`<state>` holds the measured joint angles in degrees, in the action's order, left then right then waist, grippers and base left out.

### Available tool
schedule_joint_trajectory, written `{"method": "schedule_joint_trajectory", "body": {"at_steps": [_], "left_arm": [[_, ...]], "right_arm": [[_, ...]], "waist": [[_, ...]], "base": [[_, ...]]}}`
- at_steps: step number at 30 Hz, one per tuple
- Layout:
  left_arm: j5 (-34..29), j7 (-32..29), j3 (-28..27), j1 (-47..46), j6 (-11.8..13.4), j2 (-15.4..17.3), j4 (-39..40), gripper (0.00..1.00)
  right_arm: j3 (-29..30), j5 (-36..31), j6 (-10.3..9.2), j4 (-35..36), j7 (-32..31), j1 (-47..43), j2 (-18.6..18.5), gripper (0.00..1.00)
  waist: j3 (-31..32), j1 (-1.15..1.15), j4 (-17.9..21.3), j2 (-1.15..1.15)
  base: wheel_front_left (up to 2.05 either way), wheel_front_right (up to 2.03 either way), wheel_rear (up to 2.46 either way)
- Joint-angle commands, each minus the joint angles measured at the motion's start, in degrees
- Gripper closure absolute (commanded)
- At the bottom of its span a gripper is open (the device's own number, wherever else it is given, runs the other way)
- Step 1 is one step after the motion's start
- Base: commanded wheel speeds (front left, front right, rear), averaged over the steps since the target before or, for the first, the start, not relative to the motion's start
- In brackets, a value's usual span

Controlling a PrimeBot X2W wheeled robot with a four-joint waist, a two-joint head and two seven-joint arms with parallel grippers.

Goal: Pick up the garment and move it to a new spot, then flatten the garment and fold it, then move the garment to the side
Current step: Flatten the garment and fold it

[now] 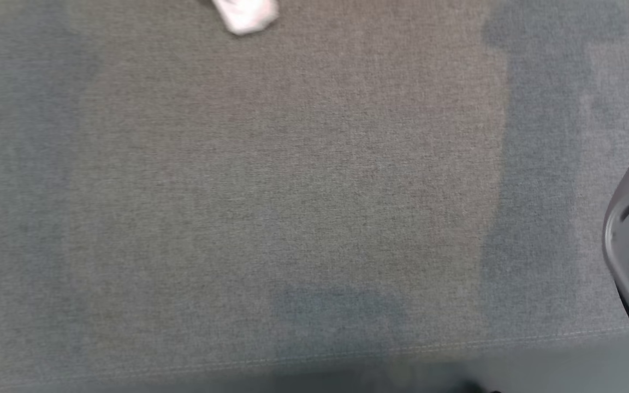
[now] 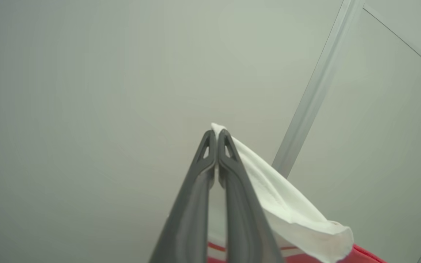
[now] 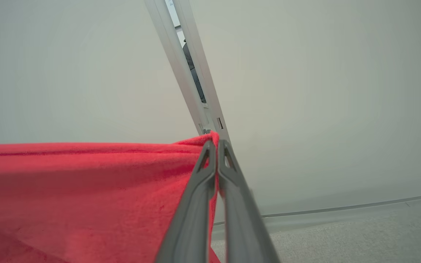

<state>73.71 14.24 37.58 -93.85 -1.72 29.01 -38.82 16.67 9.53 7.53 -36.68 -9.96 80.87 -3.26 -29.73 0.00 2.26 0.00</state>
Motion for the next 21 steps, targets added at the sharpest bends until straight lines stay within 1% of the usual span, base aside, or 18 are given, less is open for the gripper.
{"method": "schedule_joint_trajectory", "body": {"at_steps": [1,4,7,10,11,13,16,21], "left_arm": [[-1.5,0.6,-0.5,-1.5,0.7,0.3,0.2,1.00],[-4.1,1.1,-3.8,-5.1,1.6,-0.2,0.8,1.00],[-9.3,1.0,-11.0,-6.4,2.5,-1.6,2.9,1.00],[-15.8,1.0,-19.0,-5.1,1.6,-4.0,6.3,1.00],[-17.7,1.0,-21.4,-4.1,0.8,-5.2,7.6,1.00],[-21.2,0.9,-25.2,-2.0,-0.7,-7.4,9.6,1.00],[-23.8,0.9,-28.8,2.4,-2.4,-10.3,9.2,1.00],[-27.2,0.9,-31.5,6.5,-3.6,-12.8,6.3,1.00]], "right_arm": [[1.0,-0.9,-0.10,-0.6,1.7,1.8,-0.3,1.00],[3.3,-3.4,-0.11,-3.1,7.6,6.6,0.0,1.00],[4.1,-5.2,-0.11,-5.9,14.3,10.6,0.2,1.00],[3.6,-5.6,-0.11,-9.2,21.0,14.0,0.1,1.00],[3.1,-5.9,-0.11,-10.0,22.5,14.9,0.2,1.00],[1.6,-6.2,-0.11,-11.1,24.0,16.1,0.2,1.00],[-0.4,-6.7,-0.10,-12.4,24.9,15.4,0.2,1.00],[0.2,-8.7,-0.10,-13.7,25.2,13.8,0.2,1.00]], "waist": [[-3.1,0.00,2.5,0.00],[-4.1,0.00,3.5,0.00],[-4.4,0.00,4.3,0.00],[-4.5,0.00,4.9,0.00],[-4.4,0.00,5.0,0.00],[-4.4,0.00,4.8,0.00],[-3.9,0.00,4.6,0.00],[-3.8,0.00,3.9,0.00]], "base": [[0.00,0.00,0.00],[0.00,0.00,0.00],[0.00,0.00,0.00],[0.00,0.00,0.00],[0.00,0.00,0.00],[0.00,0.00,0.00],[0.00,0.00,0.00],[0.00,0.00,0.00]]}}
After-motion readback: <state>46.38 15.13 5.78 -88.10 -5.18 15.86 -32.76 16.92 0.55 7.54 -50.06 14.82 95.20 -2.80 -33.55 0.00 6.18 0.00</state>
